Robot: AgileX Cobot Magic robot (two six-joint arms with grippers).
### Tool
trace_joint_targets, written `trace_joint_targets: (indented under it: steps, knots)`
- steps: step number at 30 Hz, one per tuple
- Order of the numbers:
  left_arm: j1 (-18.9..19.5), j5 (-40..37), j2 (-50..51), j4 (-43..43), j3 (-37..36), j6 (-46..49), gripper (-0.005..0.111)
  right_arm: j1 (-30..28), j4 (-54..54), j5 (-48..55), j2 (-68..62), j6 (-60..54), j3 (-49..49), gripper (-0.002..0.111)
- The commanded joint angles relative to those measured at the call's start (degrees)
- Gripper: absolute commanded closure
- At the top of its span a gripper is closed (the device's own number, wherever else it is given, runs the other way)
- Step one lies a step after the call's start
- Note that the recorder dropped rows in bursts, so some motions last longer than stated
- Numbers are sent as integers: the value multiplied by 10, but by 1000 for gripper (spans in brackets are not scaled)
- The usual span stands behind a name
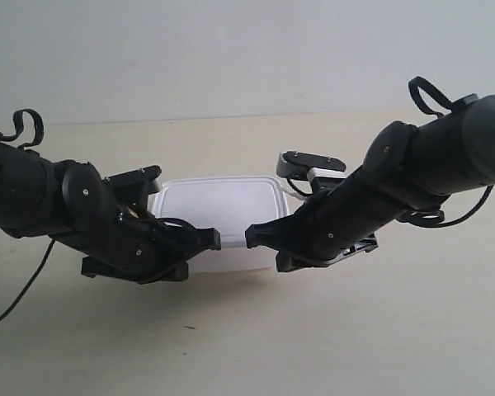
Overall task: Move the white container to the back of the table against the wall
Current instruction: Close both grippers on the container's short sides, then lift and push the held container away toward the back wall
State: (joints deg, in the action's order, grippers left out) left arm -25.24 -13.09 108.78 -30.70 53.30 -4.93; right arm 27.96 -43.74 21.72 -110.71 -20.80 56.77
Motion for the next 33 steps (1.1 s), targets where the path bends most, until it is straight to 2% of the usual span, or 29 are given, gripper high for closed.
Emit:
trace_joint_targets:
  steps: [1, 6, 10, 13, 24, 33]
  knots:
    - [7, 15, 1, 5, 23, -1, 107, 0, -9, -4, -20, -7, 30, 108]
    - [44, 14, 29, 12, 46, 1, 107, 0, -13, -9, -51, -7, 72, 108]
    - [59, 15, 46, 32, 69, 2, 107, 0, -13, -10, -70, -7, 90, 108]
    - [59, 12, 62, 64, 103, 2, 107, 0, -27, -21, -92, -4, 106, 108]
    - [59, -5, 109, 92, 173, 2, 107, 0, -26, -90, -105, -4, 122, 108]
    - [61, 5, 114, 110, 180, 2, 107, 0, -27, -130, -121, -1, 122, 108]
